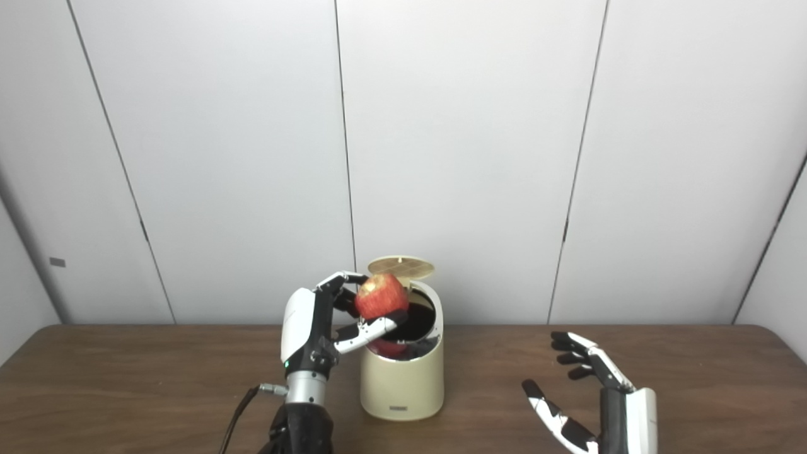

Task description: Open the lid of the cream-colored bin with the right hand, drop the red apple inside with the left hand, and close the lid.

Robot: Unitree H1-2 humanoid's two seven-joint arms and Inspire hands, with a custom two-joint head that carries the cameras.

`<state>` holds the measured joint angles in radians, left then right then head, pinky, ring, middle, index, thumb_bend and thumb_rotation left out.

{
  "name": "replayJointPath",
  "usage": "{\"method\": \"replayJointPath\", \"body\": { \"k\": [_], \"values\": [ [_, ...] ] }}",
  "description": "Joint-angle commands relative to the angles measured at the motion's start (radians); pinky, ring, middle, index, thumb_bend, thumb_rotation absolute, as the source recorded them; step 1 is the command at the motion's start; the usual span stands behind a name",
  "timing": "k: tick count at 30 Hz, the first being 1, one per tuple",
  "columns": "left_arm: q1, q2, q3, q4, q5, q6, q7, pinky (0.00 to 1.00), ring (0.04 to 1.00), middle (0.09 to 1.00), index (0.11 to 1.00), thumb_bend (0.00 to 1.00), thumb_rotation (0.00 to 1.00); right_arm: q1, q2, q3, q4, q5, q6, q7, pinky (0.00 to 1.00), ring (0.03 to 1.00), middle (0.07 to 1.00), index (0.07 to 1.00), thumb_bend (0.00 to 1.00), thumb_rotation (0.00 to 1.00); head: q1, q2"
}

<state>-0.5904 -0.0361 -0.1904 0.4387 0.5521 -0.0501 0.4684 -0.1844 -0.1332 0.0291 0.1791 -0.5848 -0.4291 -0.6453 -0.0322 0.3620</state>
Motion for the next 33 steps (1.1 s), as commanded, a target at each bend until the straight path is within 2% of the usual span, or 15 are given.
{"method": "replayJointPath", "body": {
  "k": [1, 4, 6, 8, 11, 15, 18, 22, 25, 26, 27, 28, 29, 31, 33],
  "values": [
    [-0.031, -0.015, -0.028, -0.022, 0.004, 0.014, -0.053, 0.63, 0.666, 0.652, 0.636, 1.0, 0.54, 0.075, 0.029, 0.019, 0.117, -0.005, -0.016, -0.006, 0.41, 0.529, 0.601, 0.685, 0.34, 0.16, -0.001, -0.002],
    [-0.03, -0.008, -0.033, -0.024, 0.002, 0.018, -0.062, 0.63, 0.671, 0.657, 0.643, 1.0, 0.56, 0.074, 0.03, 0.02, 0.118, -0.005, -0.015, -0.005, 0.38, 0.486, 0.568, 0.686, 0.34, 0.17, -0.001, -0.003],
    [-0.03, -0.004, -0.037, -0.026, 0.002, 0.022, -0.066, 0.62, 0.675, 0.659, 0.649, 1.0, 0.56, 0.074, 0.03, 0.02, 0.116, -0.007, -0.01, -0.003, 0.41, 0.531, 0.599, 0.685, 0.34, 0.19, -0.001, -0.003],
    [-0.032, -0.001, -0.042, -0.029, 0.005, 0.027, -0.07, 0.62, 0.678, 0.66, 0.657, 1.0, 0.56, 0.077, 0.034, 0.02, 0.103, -0.008, 0.001, 0.002, 0.43, 0.557, 0.62, 0.682, 0.34, 0.28, -0.001, -0.003],
    [-0.032, 0.003, -0.048, -0.037, 0.009, 0.041, -0.079, 0.61, 0.68, 0.67, 0.669, 1.0, 0.56, 0.075, 0.034, 0.02, 0.109, -0.008, -0.005, -0.002, 0.41, 0.537, 0.607, 0.684, 0.34, 0.17, -0.002, -0.003],
    [-0.034, 0.004, -0.053, -0.04, 0.008, 0.048, -0.081, 0.61, 0.682, 0.678, 0.674, 1.0, 0.55, 0.078, 0.037, 0.02, 0.098, -0.008, -0.004, -0.001, 0.41, 0.542, 0.611, 0.679, 0.34, 0.26, -0.003, -0.004],
    [-0.033, 0.006, -0.055, -0.045, 0.009, 0.05, -0.082, 0.63, 0.688, 0.684, 0.675, 1.0, 0.54, 0.076, 0.036, 0.021, 0.103, -0.006, -0.011, -0.002, 0.43, 0.557, 0.622, 0.678, 0.34, 0.11, -0.002, -0.003],
    [-0.032, 0.005, -0.052, -0.048, 0.007, 0.049, -0.078, 0.59, 0.67, 0.678, 0.67, 1.0, 0.52, 0.074, 0.034, 0.02, 0.113, -0.005, -0.014, -0.006, 0.43, 0.564, 0.628, 0.68, 0.34, 0.13, -0.002, -0.003],
    [-0.024, 0.001, -0.042, -0.05, -0.003, 0.009, -0.047, 0.59, 0.66, 0.657, 0.646, 1.0, 0.49, 0.073, 0.033, 0.019, 0.118, -0.003, -0.023, -0.009, 0.45, 0.577, 0.636, 0.677, 0.35, 0.15, -0.002, -0.002],
    [-0.02, -0.001, -0.036, -0.048, -0.006, -0.022, -0.021, 0.58, 0.643, 0.632, 0.621, 1.0, 0.42, 0.073, 0.032, 0.019, 0.119, -0.004, -0.023, -0.01, 0.45, 0.578, 0.637, 0.678, 0.35, 0.14, -0.001, -0.002],
    [-0.015, -0.005, -0.027, -0.045, -0.014, -0.061, 0.007, 0.57, 0.62, 0.6, 0.593, 0.97, 0.33, 0.073, 0.031, 0.019, 0.119, -0.004, -0.019, -0.007, 0.45, 0.577, 0.636, 0.679, 0.35, 0.12, 0.0, -0.002],
    [-0.008, -0.009, -0.016, -0.045, -0.027, -0.094, 0.028, 0.58, 0.595, 0.559, 0.531, 0.71, 0.17, 0.072, 0.03, 0.019, 0.12, -0.005, -0.018, -0.007, 0.46, 0.586, 0.645, 0.684, 0.34, 0.13, 0.0, -0.002],
    [0.0, -0.015, -0.003, -0.051, -0.048, -0.12, 0.04, 0.61, 0.589, 0.526, 0.508, 0.62, 0.09, 0.071, 0.029, 0.019, 0.124, -0.006, -0.021, -0.01, 0.47, 0.593, 0.65, 0.684, 0.34, 0.14, 0.001, -0.002],
    [0.017, -0.03, 0.03, -0.07, -0.104, -0.168, 0.046, 0.59, 0.561, 0.502, 0.484, 0.54, 0.02, 0.068, 0.027, 0.019, 0.131, -0.003, -0.027, -0.013, 0.44, 0.566, 0.627, 0.682, 0.34, 0.14, 0.002, -0.002],
    [0.032, -0.042, 0.057, -0.088, -0.15, -0.213, 0.044, 0.48, 0.499, 0.484, 0.484, 0.53, 0.0, 0.067, 0.025, 0.018, 0.135, -0.001, -0.027, -0.011, 0.44, 0.562, 0.623, 0.682, 0.34, 0.15, 0.003, -0.003]
  ]
}}
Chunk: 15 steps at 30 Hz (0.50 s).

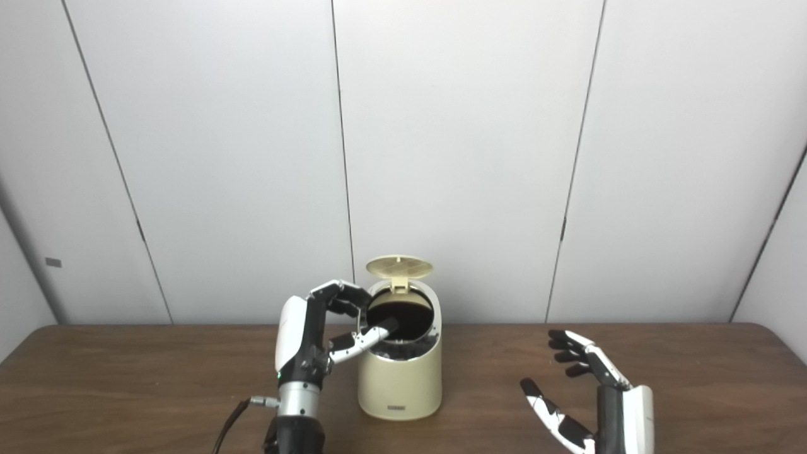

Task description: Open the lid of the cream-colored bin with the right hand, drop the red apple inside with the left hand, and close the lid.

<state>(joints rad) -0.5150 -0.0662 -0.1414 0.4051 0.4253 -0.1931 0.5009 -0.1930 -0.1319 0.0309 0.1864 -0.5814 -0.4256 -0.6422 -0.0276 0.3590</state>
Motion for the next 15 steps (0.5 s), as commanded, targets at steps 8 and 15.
{"method": "replayJointPath", "body": {
  "k": [8, 15],
  "values": [
    [0.016, -0.027, 0.059, -0.158, -0.081, -0.116, -0.013, 0.41, 0.471, 0.506, 0.473, 0.52, 0.0, 0.08, 0.018, 0.018, 0.112, -0.003, -0.015, 0.0, 0.41, 0.538, 0.612, 0.683, 0.33, 0.16, 0.007, -0.001],
    [0.061, -0.035, 0.094, -0.25, -0.146, -0.152, -0.049, 0.33, 0.428, 0.48, 0.493, 0.51, 0.0, 0.084, 0.02, 0.018, 0.104, -0.008, -0.005, 0.001, 0.42, 0.546, 0.618, 0.681, 0.34, 0.22, 0.005, 0.001]
  ]
}}
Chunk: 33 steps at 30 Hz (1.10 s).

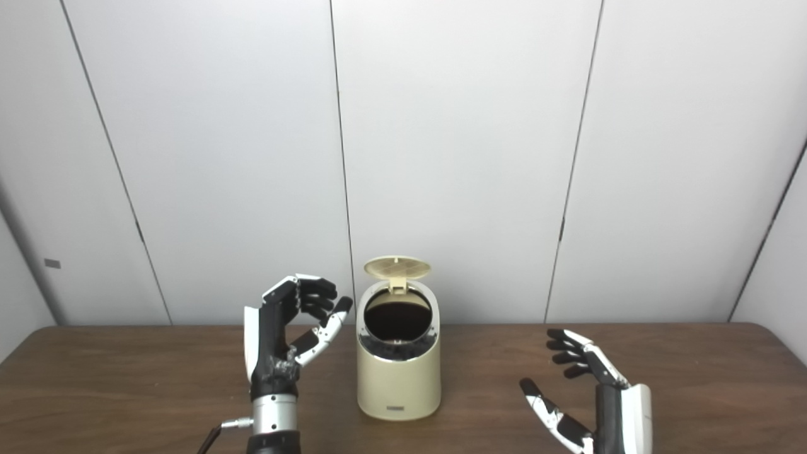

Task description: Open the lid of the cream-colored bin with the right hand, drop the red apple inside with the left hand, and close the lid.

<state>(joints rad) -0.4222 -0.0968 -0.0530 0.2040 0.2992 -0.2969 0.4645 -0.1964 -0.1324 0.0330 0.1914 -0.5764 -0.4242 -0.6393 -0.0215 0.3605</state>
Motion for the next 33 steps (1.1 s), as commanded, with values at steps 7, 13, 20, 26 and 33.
{"method": "replayJointPath", "body": {
  "k": [7, 13, 20, 26, 33],
  "values": [
    [0.065, 0.016, 0.04, -0.195, -0.159, -0.022, -0.123, 0.36, 0.461, 0.469, 0.493, 0.5, 0.0, 0.088, 0.021, 0.015, 0.084, -0.013, -0.001, 0.003, 0.42, 0.551, 0.618, 0.681, 0.33, 0.17, -0.006, 0.002],
    [0.168, 0.077, 0.03, -0.272, -0.136, -0.004, -0.213, 0.45, 0.517, 0.49, 0.492, 0.5, 0.0, 0.08, 0.004, 0.022, 0.079, 0.0, -0.04, 0.001, 0.48, 0.602, 0.674, 0.688, 0.35, 0.05, -0.007, 0.003],
    [0.259, 0.13, 0.034, -0.283, -0.241, -0.011, -0.324, 0.55, 0.645, 0.668, 0.605, 0.35, 0.38, 0.074, -0.032, 0.032, -0.054, -0.059, 0.039, 0.083, 0.58, 0.683, 0.728, 0.717, 0.35, 0.36, -0.009, 0.005],
    [0.288, 0.135, 0.047, -0.253, -0.222, -0.011, -0.344, 0.58, 0.675, 0.696, 0.693, 0.28, 0.71, 0.034, -0.047, 0.032, -0.265, -0.089, 0.154, 0.229, 0.64, 0.731, 0.754, 0.744, 0.43, 0.74, -0.025, 0.006],
    [0.283, 0.122, 0.048, -0.212, -0.204, -0.03, -0.354, 0.62, 0.697, 0.702, 0.704, 0.3, 0.7, -0.078, -0.096, 0.048, -0.376, -0.133, 0.233, 0.405, 0.66, 0.767, 0.783, 0.78, 0.54, 0.89, -0.025, 0.003]
  ]
}}
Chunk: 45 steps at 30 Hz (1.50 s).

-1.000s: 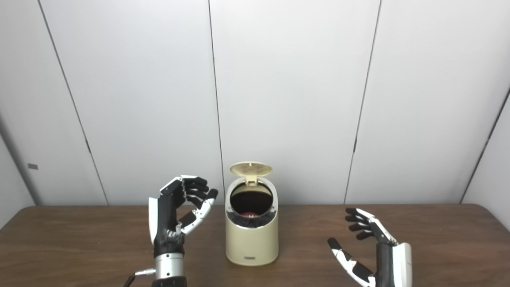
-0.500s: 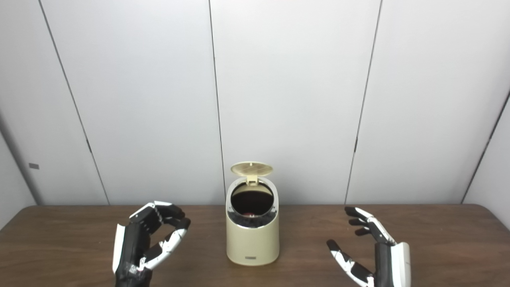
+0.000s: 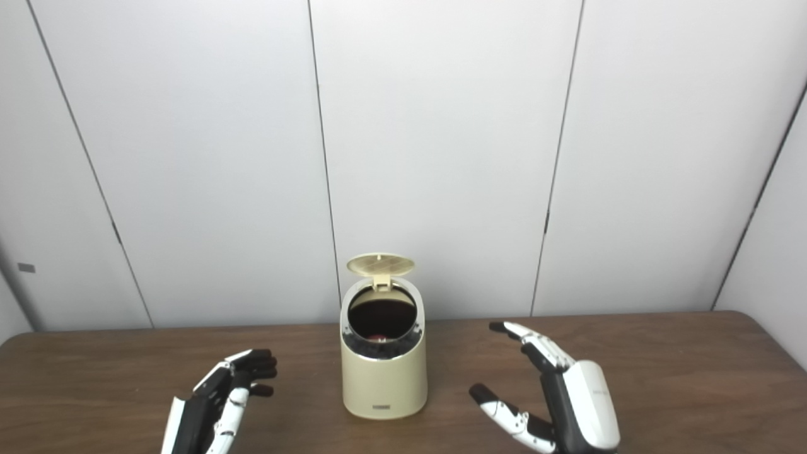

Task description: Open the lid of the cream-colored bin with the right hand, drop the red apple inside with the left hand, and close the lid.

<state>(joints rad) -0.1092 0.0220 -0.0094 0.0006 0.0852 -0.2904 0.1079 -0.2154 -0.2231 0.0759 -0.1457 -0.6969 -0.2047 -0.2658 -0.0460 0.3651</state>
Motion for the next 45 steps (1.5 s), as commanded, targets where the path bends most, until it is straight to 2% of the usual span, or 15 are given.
{"method": "replayJointPath", "body": {
  "k": [1, 2, 6, 8, 12, 24, 30, 36, 45],
  "values": [
    [-0.032, 0.002, 0.005, -0.004, 0.012, -0.038, 0.002, 0.62, 0.698, 0.703, 0.705, 0.3, 0.7, -0.083, -0.012, 0.011, -0.047, -0.024, 0.031, 0.059, 0.67, 0.776, 0.788, 0.782, 0.57, 0.92, 0.0, -0.002],
    [-0.032, 0.002, 0.005, -0.002, 0.014, -0.039, 0.001, 0.62, 0.697, 0.704, 0.704, 0.31, 0.71, -0.1, -0.017, 0.015, -0.053, -0.032, 0.043, 0.079, 0.68, 0.784, 0.793, 0.783, 0.61, 0.95, 0.0, -0.002],
    [-0.033, -0.003, 0.007, 0.006, 0.022, -0.039, 0.004, 0.62, 0.692, 0.701, 0.7, 0.32, 0.71, -0.168, -0.026, 0.035, -0.077, -0.069, 0.098, 0.16, 0.73, 0.825, 0.826, 0.806, 0.66, 0.99, -0.002, -0.002],
    [-0.034, -0.004, 0.007, 0.009, 0.025, -0.039, 0.004, 0.61, 0.69, 0.699, 0.697, 0.31, 0.71, -0.207, -0.026, 0.049, -0.088, -0.098, 0.13, 0.206, 0.77, 0.848, 0.85, 0.83, 0.68, 1.0, -0.002, -0.002],
    [-0.037, -0.007, 0.007, 0.019, 0.021, -0.051, 0.001, 0.61, 0.682, 0.696, 0.691, 0.3, 0.7, -0.266, -0.005, 0.069, -0.114, -0.132, 0.195, 0.281, 0.8, 0.864, 0.863, 0.855, 0.73, 1.0, -0.001, -0.003],
    [-0.04, -0.005, 0.0, 0.037, 0.076, -0.082, 0.01, 0.6, 0.677, 0.689, 0.688, 0.29, 0.71, -0.399, 0.023, 0.153, -0.11, -0.241, 0.397, 0.537, 0.88, 0.979, 0.949, 0.936, 0.83, 0.91, 0.003, -0.006],
    [-0.039, -0.012, 0.0, 0.035, 0.096, -0.083, 0.016, 0.59, 0.671, 0.686, 0.683, 0.29, 0.69, -0.456, 0.025, 0.189, -0.069, -0.296, 0.44, 0.587, 0.87, 0.98, 0.947, 0.929, 0.82, 0.88, 0.005, -0.007],
    [-0.036, -0.016, 0.001, 0.027, 0.098, -0.078, 0.019, 0.59, 0.672, 0.683, 0.68, 0.28, 0.69, -0.484, 0.029, 0.216, -0.01, -0.323, 0.449, 0.581, 0.82, 0.958, 0.928, 0.892, 0.82, 0.88, 0.005, -0.007],
    [-0.033, -0.018, -0.001, 0.022, 0.097, -0.075, 0.018, 0.59, 0.665, 0.678, 0.677, 0.28, 0.69, -0.501, 0.027, 0.227, 0.029, -0.333, 0.454, 0.578, 0.81, 0.934, 0.911, 0.877, 0.81, 0.88, 0.005, -0.003]
  ]
}}
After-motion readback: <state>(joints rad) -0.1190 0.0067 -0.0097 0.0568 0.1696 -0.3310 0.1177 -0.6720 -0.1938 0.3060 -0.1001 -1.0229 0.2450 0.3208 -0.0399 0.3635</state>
